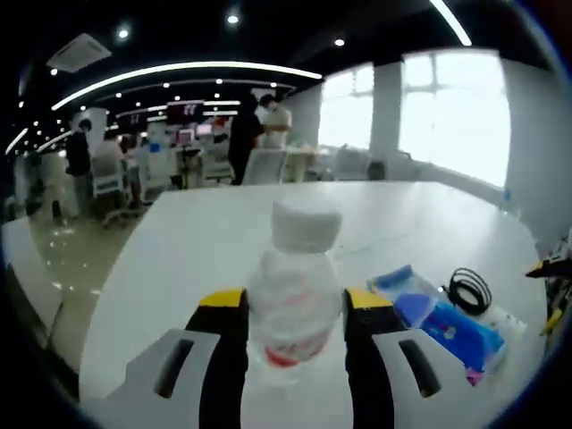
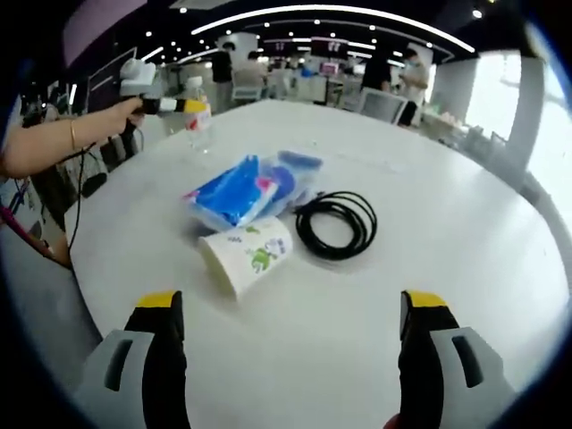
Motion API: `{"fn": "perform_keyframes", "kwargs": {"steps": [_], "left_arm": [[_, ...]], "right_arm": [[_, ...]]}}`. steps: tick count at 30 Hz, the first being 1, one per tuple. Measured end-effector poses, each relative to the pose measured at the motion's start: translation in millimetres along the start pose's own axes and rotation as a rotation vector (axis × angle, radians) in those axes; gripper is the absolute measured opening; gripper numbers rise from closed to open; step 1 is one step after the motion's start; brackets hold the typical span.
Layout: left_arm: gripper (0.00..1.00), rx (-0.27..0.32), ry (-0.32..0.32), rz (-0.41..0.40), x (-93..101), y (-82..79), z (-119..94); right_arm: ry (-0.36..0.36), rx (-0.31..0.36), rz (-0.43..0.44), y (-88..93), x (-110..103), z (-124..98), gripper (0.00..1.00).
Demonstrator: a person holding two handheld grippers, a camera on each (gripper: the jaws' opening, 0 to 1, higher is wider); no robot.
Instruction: Arrange the tabletop items into an orderly group along one side of the table until the central work area is clear of visible clutter.
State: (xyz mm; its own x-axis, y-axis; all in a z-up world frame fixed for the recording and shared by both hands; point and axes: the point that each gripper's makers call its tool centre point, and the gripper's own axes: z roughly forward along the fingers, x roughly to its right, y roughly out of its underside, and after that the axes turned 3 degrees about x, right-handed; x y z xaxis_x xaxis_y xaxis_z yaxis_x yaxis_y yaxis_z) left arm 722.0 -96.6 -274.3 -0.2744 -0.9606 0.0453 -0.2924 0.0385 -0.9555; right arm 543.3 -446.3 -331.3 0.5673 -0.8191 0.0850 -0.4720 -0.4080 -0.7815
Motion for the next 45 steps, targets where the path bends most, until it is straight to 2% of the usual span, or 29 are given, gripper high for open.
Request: {"fn": "perform_keyframes", "kwargs": {"steps": [8,17,28,32,41,43,45], "left_arm": [[0.38,-0.015,-0.008,-0.017,-1.5,12.0,1],[0.38,-0.014,-0.021,-0.018,-2.9,16.6,-2],[0.39,0.007,-0.018,-0.039,-2.5,16.6,-1],[0.39,0.006,-0.015,-0.074,-5.6,16.6,0],[0.40,0.015,0.000,-0.054,-6.9,15.2,6],[0.42,0.030,-0.004,-0.045,-6.6,12.0,5],[0.50,0.040,-0.010,-0.057,-7.9,9.4,5]], "right_arm": [[0.002,-0.007,0.003,2.6,1,0,0.99],[0.001,-0.014,0.007,4.5,0,1,0.99],[0.000,-0.021,0.014,6.5,0,0,0.99],[0.003,-0.024,0.022,7.6,2,0,0.99],[0.004,-0.032,0.023,9.1,3,0,0.99],[0.000,-0.029,0.032,8.8,3,0,0.99],[-0.005,-0.027,0.037,8.3,2,1,0.99]]}}
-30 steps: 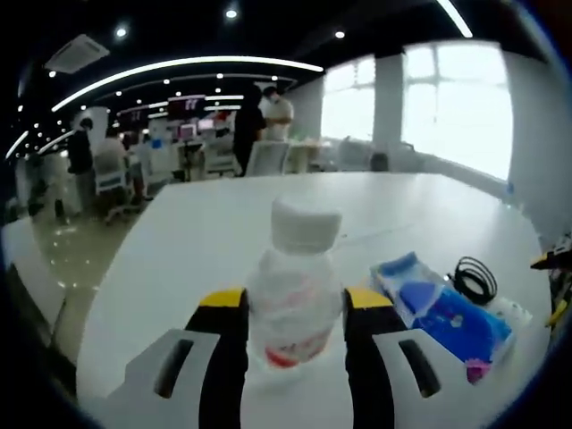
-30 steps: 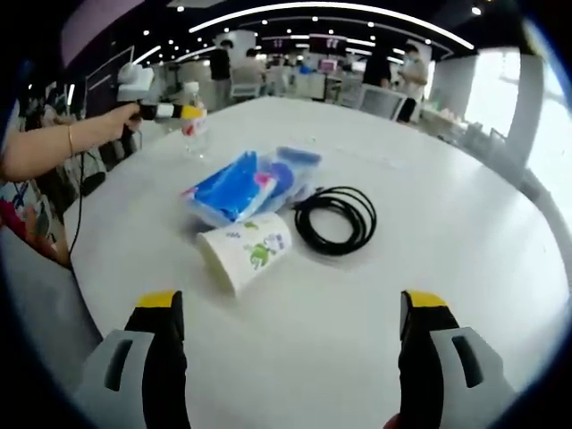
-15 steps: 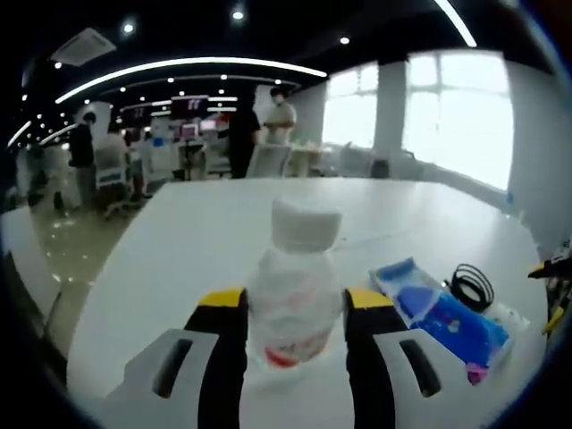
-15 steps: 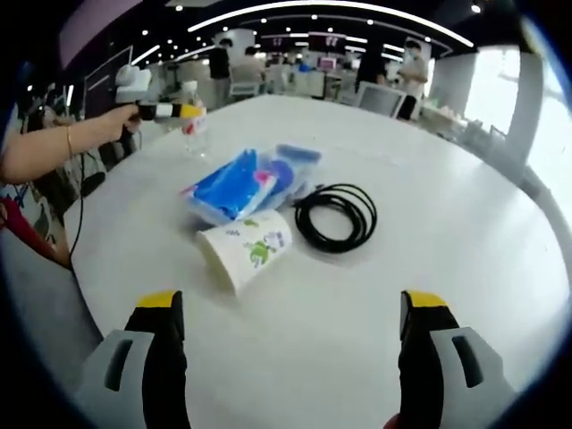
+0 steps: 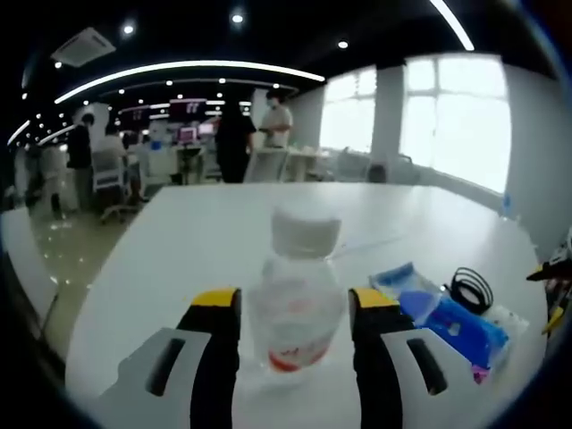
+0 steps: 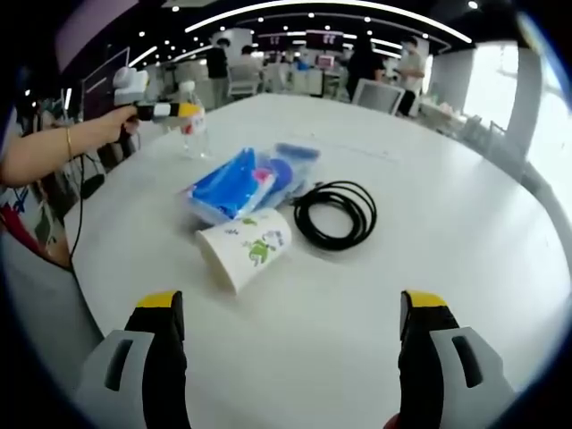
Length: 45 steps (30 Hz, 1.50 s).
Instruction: Arrange the tabletop items into an orderly group along one side of the table until the central work area is clear of visible clutter.
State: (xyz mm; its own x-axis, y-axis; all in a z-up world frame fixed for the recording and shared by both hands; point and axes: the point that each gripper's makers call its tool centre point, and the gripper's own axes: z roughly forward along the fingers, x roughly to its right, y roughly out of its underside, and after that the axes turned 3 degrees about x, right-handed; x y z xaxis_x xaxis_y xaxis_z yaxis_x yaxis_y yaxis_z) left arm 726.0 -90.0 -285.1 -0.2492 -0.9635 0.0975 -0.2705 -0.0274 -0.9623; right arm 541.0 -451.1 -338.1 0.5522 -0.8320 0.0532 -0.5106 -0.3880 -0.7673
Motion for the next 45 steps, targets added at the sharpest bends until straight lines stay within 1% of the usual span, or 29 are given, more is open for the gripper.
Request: {"fn": "perform_keyframes", "kwargs": {"steps": [3,6,9,13,16,17,21,23,27,30,34,38,39,42,43,45], "left_arm": [[0.56,0.005,-0.012,-0.021,-2.7,-3.2,-3],[0.65,-0.004,-0.020,0.003,-1.7,-2.5,-7],[0.74,-0.007,-0.008,-0.005,1.9,-1.4,-14],[0.82,-0.004,0.004,-0.004,9.0,-4.0,-24],[0.95,-0.001,0.009,0.007,13.8,-6.6,-31],[0.98,-0.001,0.011,0.013,15.3,-7.1,-33],[0.99,-0.022,0.039,0.037,27.9,-7.3,-45],[0.99,-0.026,0.042,0.052,31.5,-7.7,-50],[0.99,-0.033,0.051,0.067,38.6,-9.9,-61],[0.99,-0.017,0.063,0.059,44.7,-14.4,-71],[0.99,-0.029,0.075,0.073,52.0,-16.1,-82],[0.99,-0.027,0.088,0.078,59.3,-18.2,-95],[0.99,-0.024,0.093,0.079,64.8,-19.7,-102],[0.99,-0.025,0.105,0.091,72.2,-20.9,-112],[0.99,-0.023,0.109,0.094,74.3,-21.3,-116],[0.99,-0.013,0.110,0.092,76.1,-22.6,-121]], "right_arm": [[-0.011,0.013,0.011,-3.1,-2,0,0.99],[-0.029,0.035,0.033,-8.3,-5,-1,0.99],[-0.043,0.047,0.055,-10.6,-7,-1,0.99],[-0.063,0.064,0.076,-14.4,-11,-2,0.99],[-0.083,0.082,0.096,-18.6,-15,-3,0.99],[-0.088,0.085,0.100,-19.7,-15,-4,0.99],[-0.118,0.116,0.128,-28.6,-20,-6,0.99],[-0.133,0.123,0.130,-31.8,-22,-7,0.99],[-0.139,0.133,0.106,-37.4,-25,-7,0.99],[-0.146,0.142,0.094,-41.1,-26,-7,0.99],[-0.152,0.148,0.074,-44.4,-27,-6,0.98],[-0.155,0.158,0.042,-47.7,-28,-5,0.94],[-0.157,0.163,0.023,-49.6,-29,-3,0.93],[-0.147,0.171,-0.013,-52.1,-28,1,0.84],[-0.156,0.172,-0.029,-52.8,-30,2,0.80],[-0.155,0.174,-0.033,-53.7,-31,4,0.77]]}}
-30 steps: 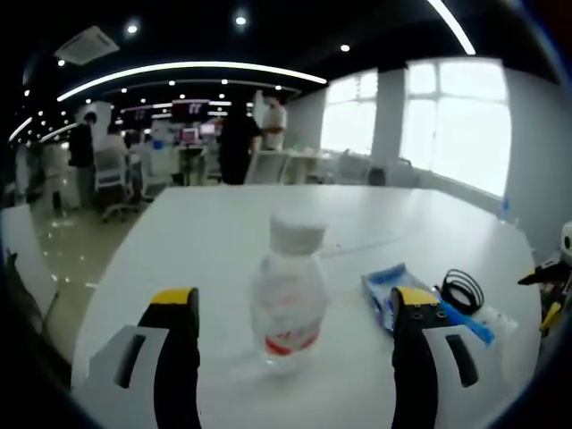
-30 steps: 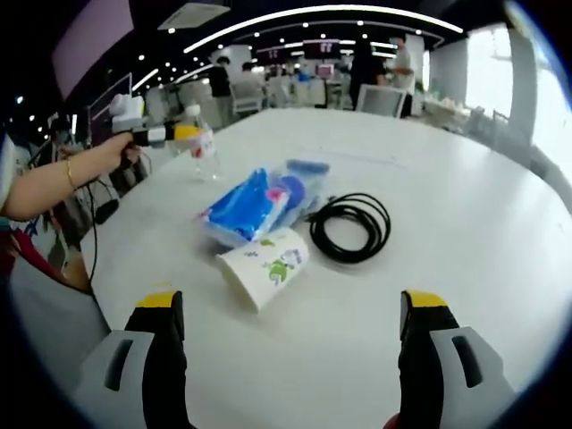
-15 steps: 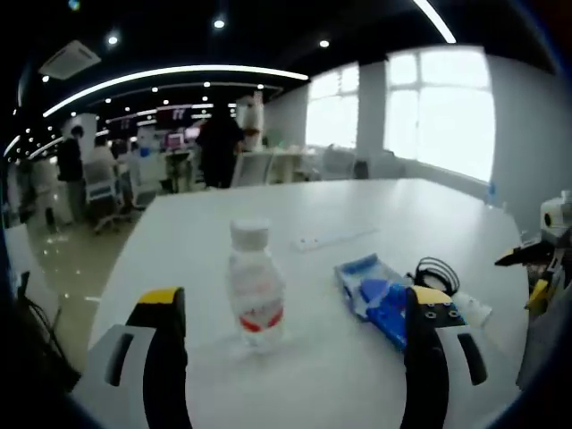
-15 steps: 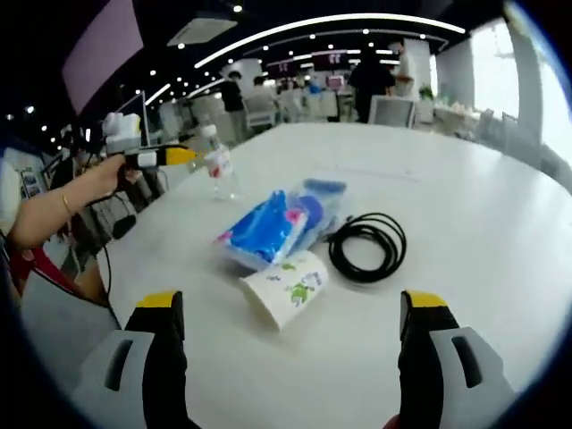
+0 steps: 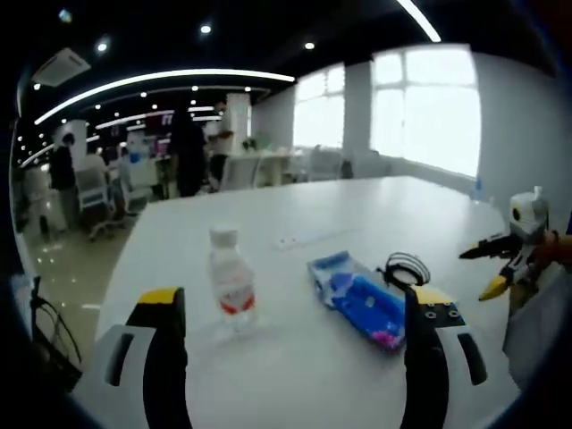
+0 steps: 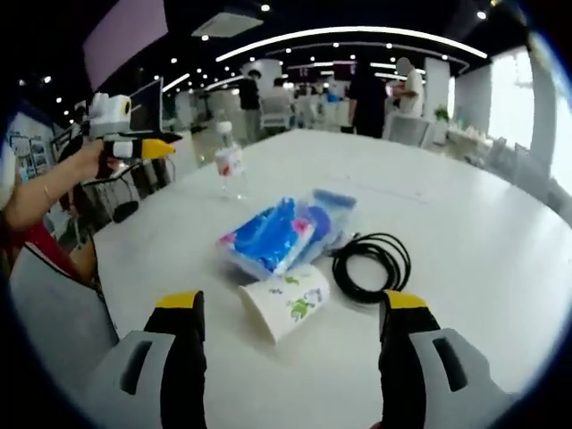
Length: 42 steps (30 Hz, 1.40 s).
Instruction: Arrange the tabletop items into an orderly group along one side of the table until the central work area is clear of visible clutter.
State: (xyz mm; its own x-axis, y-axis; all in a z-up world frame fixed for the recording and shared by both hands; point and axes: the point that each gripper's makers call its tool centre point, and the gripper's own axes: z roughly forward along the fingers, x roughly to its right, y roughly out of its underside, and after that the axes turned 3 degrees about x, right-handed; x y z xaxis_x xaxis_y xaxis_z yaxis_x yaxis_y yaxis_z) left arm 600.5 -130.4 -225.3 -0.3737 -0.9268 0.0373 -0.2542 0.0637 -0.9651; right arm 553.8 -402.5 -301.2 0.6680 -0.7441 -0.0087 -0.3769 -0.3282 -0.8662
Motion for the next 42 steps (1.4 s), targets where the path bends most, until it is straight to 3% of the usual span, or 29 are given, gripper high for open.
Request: {"fn": "perform_keyframes", "kwargs": {"steps": [5,9,17,21,30,36,40,42], "left_arm": [[0.99,-0.001,0.018,0.013,8.6,-0.8,-12],[0.99,-0.009,0.027,0.025,11.7,3.7,-26],[0.99,-0.024,0.032,-0.007,24.6,17.2,-47],[0.99,-0.024,0.040,-0.002,31.3,20.8,-56],[0.99,-0.017,0.069,-0.005,46.9,21.7,-66],[0.99,-0.013,0.109,0.018,64.5,21.9,-74],[0.99,0.011,0.118,-0.029,68.5,20.2,-79],[0.99,0.034,0.145,-0.104,75.0,15.6,-83]], "right_arm": [[-0.009,0.007,-0.055,-3.3,-1,6,0.71],[-0.035,0.003,-0.049,-3.6,-4,11,0.64],[-0.030,-0.048,-0.125,8.7,-6,21,0.51],[0.001,-0.059,-0.186,11.7,-5,26,0.54],[-0.004,-0.101,-0.276,25.4,-10,31,0.43],[0.006,-0.116,-0.308,28.2,-9,34,0.26],[0.032,-0.141,-0.345,32.3,-5,38,0.25],[0.040,-0.135,-0.355,31.1,-4,38,0.22]]}}
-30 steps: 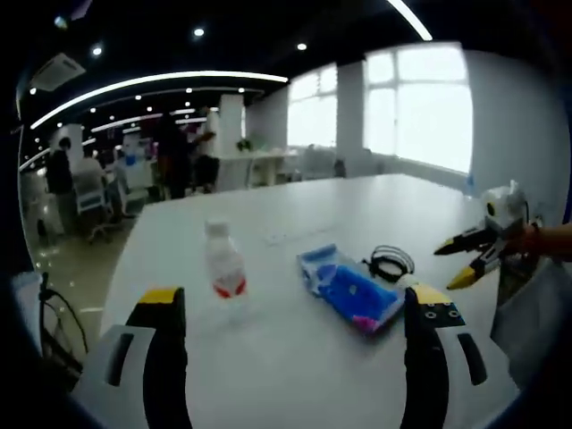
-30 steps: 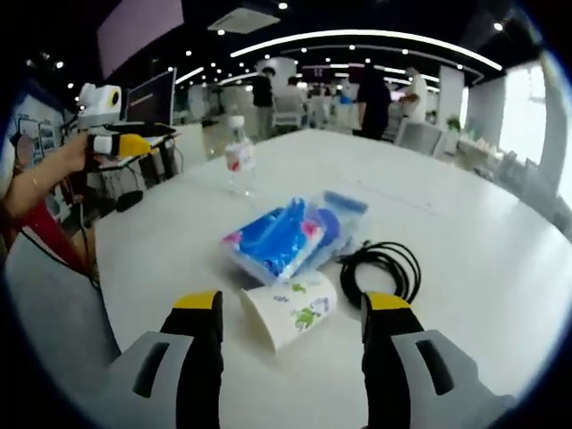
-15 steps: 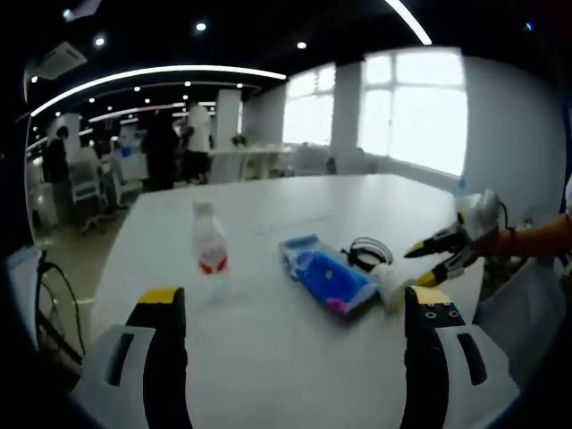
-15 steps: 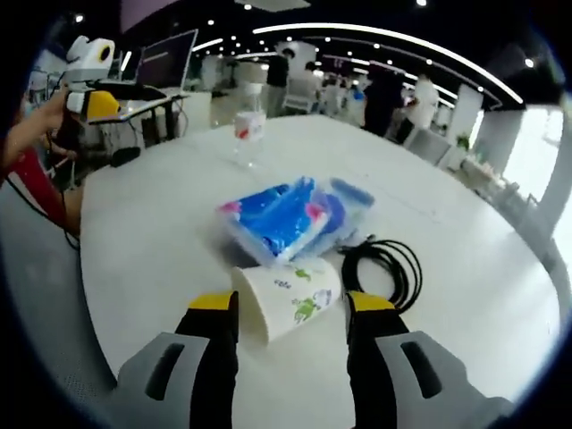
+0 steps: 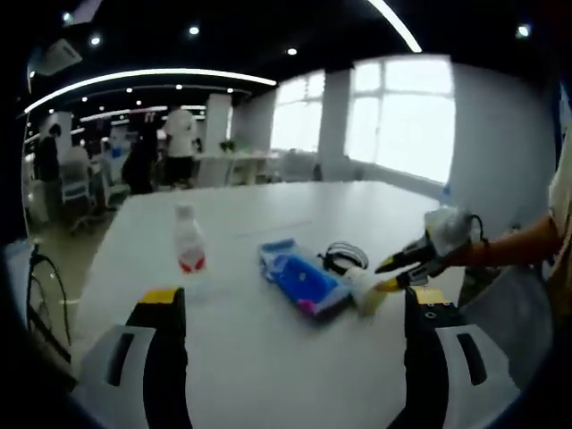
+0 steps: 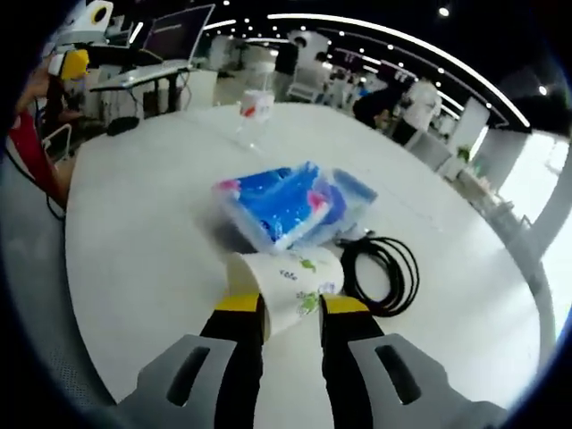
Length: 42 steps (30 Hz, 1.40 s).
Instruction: Arrange the tabletop items into an orderly group along one side of the table until the central work area is clear of visible clutter.
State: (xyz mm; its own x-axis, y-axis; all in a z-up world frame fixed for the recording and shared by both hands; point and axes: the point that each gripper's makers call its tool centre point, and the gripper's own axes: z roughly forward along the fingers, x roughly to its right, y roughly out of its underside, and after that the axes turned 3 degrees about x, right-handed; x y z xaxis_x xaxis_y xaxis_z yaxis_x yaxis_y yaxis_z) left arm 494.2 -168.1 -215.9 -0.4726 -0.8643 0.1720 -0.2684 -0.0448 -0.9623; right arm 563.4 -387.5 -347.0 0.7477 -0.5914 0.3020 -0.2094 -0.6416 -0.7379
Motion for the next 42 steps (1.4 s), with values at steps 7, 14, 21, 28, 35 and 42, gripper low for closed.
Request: {"fn": "perform_keyframes", "kwargs": {"steps": [7,14,21,28,35,42], "left_arm": [[0.99,-0.013,-0.025,0.021,-1.3,3.2,-8],[0.99,-0.055,-0.034,0.062,2.7,12.8,-10],[0.99,-0.063,-0.017,0.068,10.6,14.2,-10],[0.99,-0.063,0.005,0.091,20.9,12.6,-6],[0.99,-0.056,0.038,0.085,32.4,12.4,-2],[0.98,-0.058,0.065,0.114,39.3,13.6,3]], "right_arm": [[0.023,0.013,-0.007,-4.4,4,0,0.16],[0.062,0.009,0.036,-1.8,15,-1,0.10],[0.118,0.014,0.089,-2.6,28,-9,0.03],[0.129,0.004,0.171,-0.4,33,-22,0.02],[0.143,-0.047,0.273,4.9,37,-34,0.02],[0.083,-0.045,0.455,-5.0,24,-50,0.02]]}}
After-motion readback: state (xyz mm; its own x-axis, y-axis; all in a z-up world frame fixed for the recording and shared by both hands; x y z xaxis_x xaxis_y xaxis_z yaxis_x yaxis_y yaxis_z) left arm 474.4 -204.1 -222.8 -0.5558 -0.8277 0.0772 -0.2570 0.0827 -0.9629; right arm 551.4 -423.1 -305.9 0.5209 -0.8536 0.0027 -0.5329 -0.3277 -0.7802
